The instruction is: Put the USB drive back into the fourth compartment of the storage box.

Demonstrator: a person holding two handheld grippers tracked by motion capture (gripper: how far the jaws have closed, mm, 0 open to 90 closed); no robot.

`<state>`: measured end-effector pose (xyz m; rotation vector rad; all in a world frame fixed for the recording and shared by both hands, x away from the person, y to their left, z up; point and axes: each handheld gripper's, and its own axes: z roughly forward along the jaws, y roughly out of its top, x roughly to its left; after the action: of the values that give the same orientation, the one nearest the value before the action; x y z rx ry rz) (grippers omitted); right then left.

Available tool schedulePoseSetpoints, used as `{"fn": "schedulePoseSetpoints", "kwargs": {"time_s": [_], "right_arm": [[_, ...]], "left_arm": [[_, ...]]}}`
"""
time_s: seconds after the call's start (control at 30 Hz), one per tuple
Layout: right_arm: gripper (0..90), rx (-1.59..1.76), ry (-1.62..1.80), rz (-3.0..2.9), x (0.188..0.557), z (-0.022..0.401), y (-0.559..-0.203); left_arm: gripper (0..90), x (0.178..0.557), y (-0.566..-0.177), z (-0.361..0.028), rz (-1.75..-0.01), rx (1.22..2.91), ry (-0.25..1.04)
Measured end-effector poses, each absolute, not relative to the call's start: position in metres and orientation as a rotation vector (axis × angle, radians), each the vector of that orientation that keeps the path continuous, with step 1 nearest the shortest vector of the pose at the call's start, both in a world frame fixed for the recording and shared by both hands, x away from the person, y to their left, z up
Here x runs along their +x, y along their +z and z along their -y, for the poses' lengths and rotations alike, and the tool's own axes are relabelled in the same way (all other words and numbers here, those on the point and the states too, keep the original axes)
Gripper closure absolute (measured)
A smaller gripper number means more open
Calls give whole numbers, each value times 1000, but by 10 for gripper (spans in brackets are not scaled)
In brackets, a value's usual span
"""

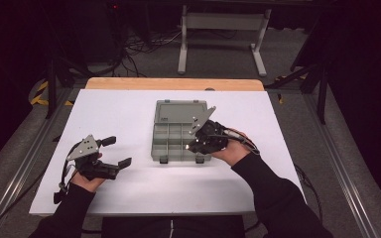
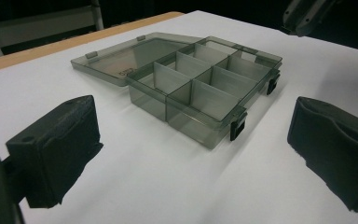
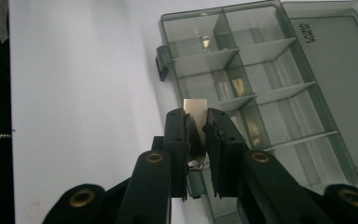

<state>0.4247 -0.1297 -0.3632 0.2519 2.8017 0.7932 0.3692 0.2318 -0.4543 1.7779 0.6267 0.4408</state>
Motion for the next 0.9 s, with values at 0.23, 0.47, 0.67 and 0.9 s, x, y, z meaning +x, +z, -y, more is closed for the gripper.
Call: {"fn": "schedulePoseSetpoints", "kwargs": {"time_s": [0.23,0.47,0.67,0.9], "right_arm": [[791,324,797,-2777,439,136,-363],[791,391,804,-2757,451,141,-366],[790,417,804,-2751,461,144,-369],[790,476,792,-2738,473,151,-372]], "left_arm": [[31,370,-454,-232,-628,1777,443],[30,370,-455,-232,-634,1773,439],[30,370,-455,-232,-632,1775,441],[30,370,-455,-232,-632,1773,440]]}}
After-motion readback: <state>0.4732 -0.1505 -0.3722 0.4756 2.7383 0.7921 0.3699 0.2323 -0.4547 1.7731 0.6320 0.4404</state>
